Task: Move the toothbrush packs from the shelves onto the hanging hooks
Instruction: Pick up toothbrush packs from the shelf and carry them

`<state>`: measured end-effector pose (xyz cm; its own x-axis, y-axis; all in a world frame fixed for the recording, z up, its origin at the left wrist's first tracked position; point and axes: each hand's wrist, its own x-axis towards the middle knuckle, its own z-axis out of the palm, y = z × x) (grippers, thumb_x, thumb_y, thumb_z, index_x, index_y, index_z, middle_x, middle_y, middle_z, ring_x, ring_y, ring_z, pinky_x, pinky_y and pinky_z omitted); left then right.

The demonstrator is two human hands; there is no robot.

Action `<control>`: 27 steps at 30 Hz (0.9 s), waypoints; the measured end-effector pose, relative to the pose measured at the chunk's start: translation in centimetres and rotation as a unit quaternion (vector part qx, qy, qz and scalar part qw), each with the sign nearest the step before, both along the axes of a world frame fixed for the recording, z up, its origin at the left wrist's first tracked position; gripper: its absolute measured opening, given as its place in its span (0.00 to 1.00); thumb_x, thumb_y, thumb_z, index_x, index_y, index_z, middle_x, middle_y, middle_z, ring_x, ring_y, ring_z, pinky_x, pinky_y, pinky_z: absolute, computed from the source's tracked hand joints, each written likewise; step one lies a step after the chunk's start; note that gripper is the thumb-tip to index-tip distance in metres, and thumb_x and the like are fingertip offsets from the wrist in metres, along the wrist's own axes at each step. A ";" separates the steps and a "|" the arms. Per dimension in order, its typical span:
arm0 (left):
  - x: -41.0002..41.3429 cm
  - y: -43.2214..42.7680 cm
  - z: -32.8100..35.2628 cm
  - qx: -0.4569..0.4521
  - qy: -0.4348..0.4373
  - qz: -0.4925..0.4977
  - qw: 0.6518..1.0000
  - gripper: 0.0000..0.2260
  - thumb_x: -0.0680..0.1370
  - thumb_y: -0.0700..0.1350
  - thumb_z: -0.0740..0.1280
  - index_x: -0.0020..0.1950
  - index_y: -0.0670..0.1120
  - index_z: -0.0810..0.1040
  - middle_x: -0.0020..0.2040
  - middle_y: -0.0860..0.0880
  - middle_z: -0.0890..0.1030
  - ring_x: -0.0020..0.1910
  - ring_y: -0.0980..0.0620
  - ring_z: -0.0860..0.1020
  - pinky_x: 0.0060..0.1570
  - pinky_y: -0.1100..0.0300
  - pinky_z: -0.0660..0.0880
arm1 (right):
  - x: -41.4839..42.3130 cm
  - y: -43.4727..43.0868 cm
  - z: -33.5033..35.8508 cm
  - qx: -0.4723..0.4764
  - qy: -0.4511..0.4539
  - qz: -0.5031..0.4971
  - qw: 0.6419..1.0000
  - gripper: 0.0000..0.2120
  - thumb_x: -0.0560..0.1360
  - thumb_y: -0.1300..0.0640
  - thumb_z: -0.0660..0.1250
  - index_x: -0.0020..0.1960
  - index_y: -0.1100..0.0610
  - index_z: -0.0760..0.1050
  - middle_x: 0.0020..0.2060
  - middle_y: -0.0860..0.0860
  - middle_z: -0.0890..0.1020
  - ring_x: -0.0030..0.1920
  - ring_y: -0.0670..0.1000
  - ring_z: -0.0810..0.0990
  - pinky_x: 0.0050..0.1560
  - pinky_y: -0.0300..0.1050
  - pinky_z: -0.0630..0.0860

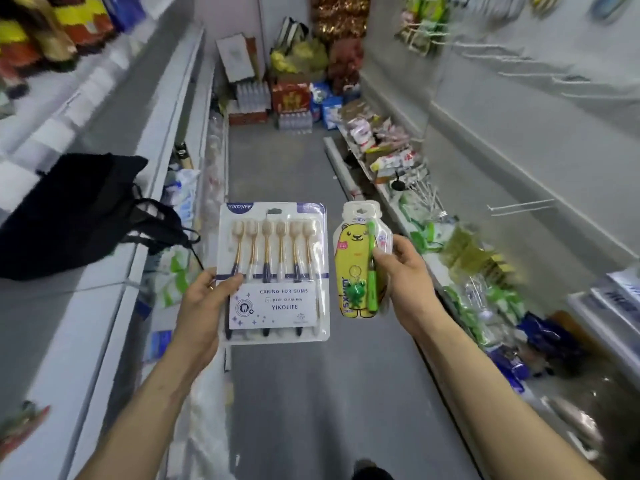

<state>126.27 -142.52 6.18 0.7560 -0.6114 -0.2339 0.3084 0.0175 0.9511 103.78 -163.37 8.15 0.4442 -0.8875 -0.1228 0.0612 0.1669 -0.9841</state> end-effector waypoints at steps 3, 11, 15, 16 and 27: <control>2.9 -7.2 0.9 -0.010 -0.026 -0.031 0.999 0.18 0.74 0.46 0.77 0.61 0.41 0.81 0.54 0.41 0.86 0.56 0.37 0.84 0.63 0.30 0.75 | 1.7 -5.0 0.8 0.001 -0.019 -0.042 0.999 0.10 0.82 0.60 0.68 0.63 0.54 0.78 0.55 0.57 0.87 0.58 0.64 0.85 0.61 0.69 0.81; 10.3 -26.9 3.5 -0.037 -0.074 -0.066 0.994 0.05 0.80 0.43 0.73 0.55 0.45 0.82 0.52 0.42 0.87 0.55 0.38 0.85 0.61 0.41 0.78 | 8.0 -21.5 5.2 -0.009 -0.058 -0.078 0.995 0.11 0.85 0.61 0.63 0.67 0.58 0.74 0.56 0.64 0.86 0.34 0.52 0.87 0.29 0.44 0.83; 14.3 -35.0 5.8 -0.054 -0.094 -0.070 0.992 0.04 0.79 0.43 0.73 0.53 0.44 0.82 0.54 0.39 0.86 0.54 0.39 0.85 0.59 0.43 0.78 | 12.0 -29.1 7.9 -0.039 -0.066 -0.082 0.994 0.09 0.85 0.62 0.64 0.64 0.58 0.74 0.51 0.57 0.88 0.46 0.55 0.89 0.42 0.51 0.86; 15.1 -36.7 6.3 -0.056 -0.095 -0.069 0.991 0.05 0.80 0.42 0.73 0.54 0.43 0.82 0.54 0.39 0.86 0.54 0.39 0.85 0.59 0.42 0.78 | 12.8 -30.6 8.4 -0.046 -0.066 -0.087 0.993 0.08 0.85 0.63 0.64 0.64 0.58 0.74 0.49 0.54 0.89 0.45 0.53 0.89 0.40 0.48 0.85; 25.0 -58.5 10.2 -0.109 -0.093 -0.162 0.976 0.02 0.79 0.42 0.73 0.51 0.45 0.84 0.55 0.34 0.85 0.52 0.35 0.85 0.59 0.33 0.78 | 18.5 -44.8 11.6 -0.092 -0.053 -0.218 0.970 0.08 0.84 0.60 0.66 0.63 0.56 0.75 0.52 0.54 0.88 0.50 0.55 0.89 0.42 0.46 0.85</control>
<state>151.24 -201.03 16.41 0.5317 -0.8454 0.0519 0.1536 0.1565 0.9757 122.26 -208.20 19.78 0.0228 -0.9964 0.0820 0.1882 -0.0763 -0.9792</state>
